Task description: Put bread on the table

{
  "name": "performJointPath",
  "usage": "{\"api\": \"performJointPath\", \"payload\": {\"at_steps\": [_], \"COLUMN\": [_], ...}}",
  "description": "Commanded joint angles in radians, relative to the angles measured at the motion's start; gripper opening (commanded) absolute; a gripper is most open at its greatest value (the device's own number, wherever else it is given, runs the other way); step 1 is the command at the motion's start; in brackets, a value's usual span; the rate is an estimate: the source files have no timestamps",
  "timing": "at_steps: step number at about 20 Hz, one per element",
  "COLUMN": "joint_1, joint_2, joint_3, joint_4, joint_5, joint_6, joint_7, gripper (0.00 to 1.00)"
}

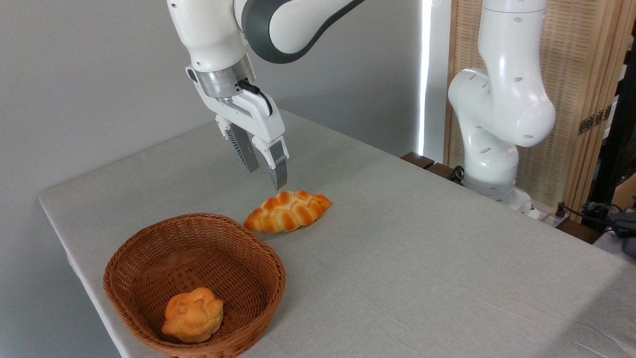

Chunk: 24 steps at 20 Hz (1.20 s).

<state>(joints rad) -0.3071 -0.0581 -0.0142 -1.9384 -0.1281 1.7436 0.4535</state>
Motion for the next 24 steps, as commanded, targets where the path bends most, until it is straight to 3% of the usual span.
{"api": "performJointPath", "payload": {"at_steps": [1,7,11,13,24], "joint_1": [-0.004,-0.003,0.008,0.008,0.006], "joint_2": [-0.005,-0.005,-0.005,-0.003,0.007], "joint_3": [0.011,0.017,0.022,0.071,0.083], "joint_4": [0.009,0.094,0.141,0.144,0.144], "joint_5": [-0.002,0.08,0.081,0.079,0.081], "joint_6": [-0.006,0.016,0.079,0.129,0.134], "joint_7": [0.001,0.039,0.056,0.056,0.056], "gripper": [1.0,1.0,1.0,1.0,1.0]}}
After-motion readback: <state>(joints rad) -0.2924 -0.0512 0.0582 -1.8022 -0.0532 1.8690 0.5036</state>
